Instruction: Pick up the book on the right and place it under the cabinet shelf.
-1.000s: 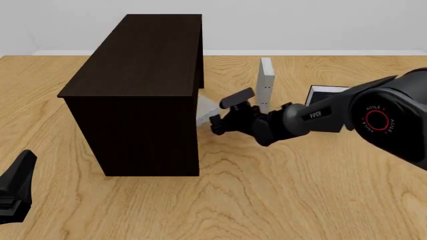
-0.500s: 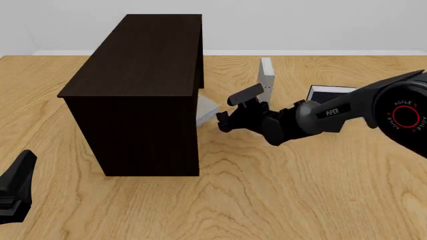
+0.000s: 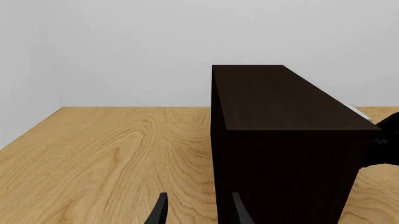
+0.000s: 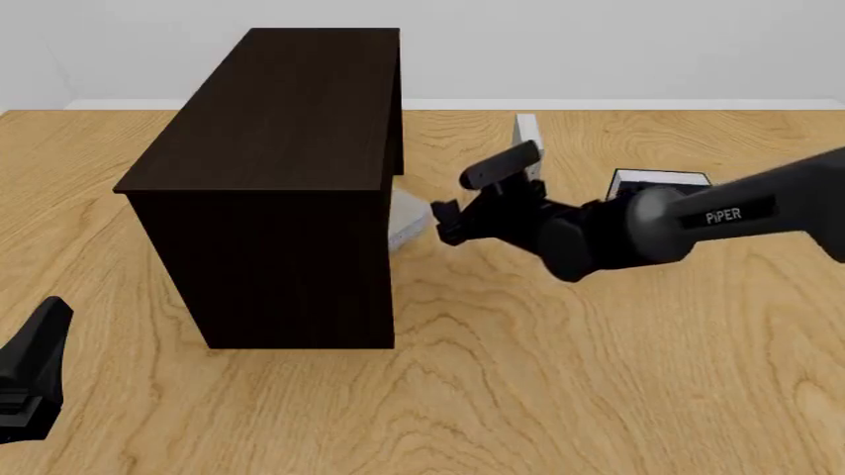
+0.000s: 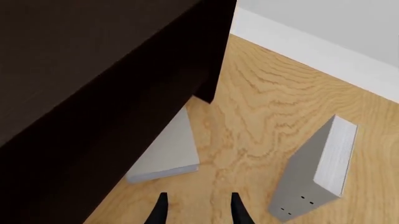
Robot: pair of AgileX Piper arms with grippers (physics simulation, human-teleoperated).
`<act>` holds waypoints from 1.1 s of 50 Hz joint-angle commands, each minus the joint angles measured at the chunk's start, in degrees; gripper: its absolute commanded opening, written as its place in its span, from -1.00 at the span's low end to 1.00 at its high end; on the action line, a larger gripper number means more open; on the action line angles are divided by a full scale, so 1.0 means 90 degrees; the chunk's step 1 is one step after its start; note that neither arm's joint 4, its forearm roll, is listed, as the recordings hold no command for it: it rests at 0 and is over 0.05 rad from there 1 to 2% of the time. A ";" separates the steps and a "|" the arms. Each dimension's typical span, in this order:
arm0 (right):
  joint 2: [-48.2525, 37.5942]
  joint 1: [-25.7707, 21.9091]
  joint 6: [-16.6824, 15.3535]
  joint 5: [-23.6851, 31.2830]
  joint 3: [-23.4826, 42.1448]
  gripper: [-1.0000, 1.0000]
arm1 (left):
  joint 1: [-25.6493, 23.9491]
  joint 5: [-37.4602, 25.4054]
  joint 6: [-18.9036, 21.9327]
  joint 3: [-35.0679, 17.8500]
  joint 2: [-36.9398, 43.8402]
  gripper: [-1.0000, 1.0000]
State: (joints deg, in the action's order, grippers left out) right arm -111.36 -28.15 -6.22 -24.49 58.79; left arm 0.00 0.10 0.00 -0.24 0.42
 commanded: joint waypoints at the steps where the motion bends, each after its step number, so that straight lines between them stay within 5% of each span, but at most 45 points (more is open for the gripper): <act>1: 0.0408 -0.0055 0.0045 0.0066 -0.0173 1.00 | 0.0000 0.0000 0.0000 0.0000 0.0000 1.00; 55: 0.2299 -0.0362 0.0309 0.0723 -0.0571 1.00 | 0.0000 0.0000 0.0000 0.0000 0.0000 1.00</act>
State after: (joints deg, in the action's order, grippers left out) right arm -93.50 -31.04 -3.84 -19.21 54.00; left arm 0.00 0.10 0.00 -0.24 0.42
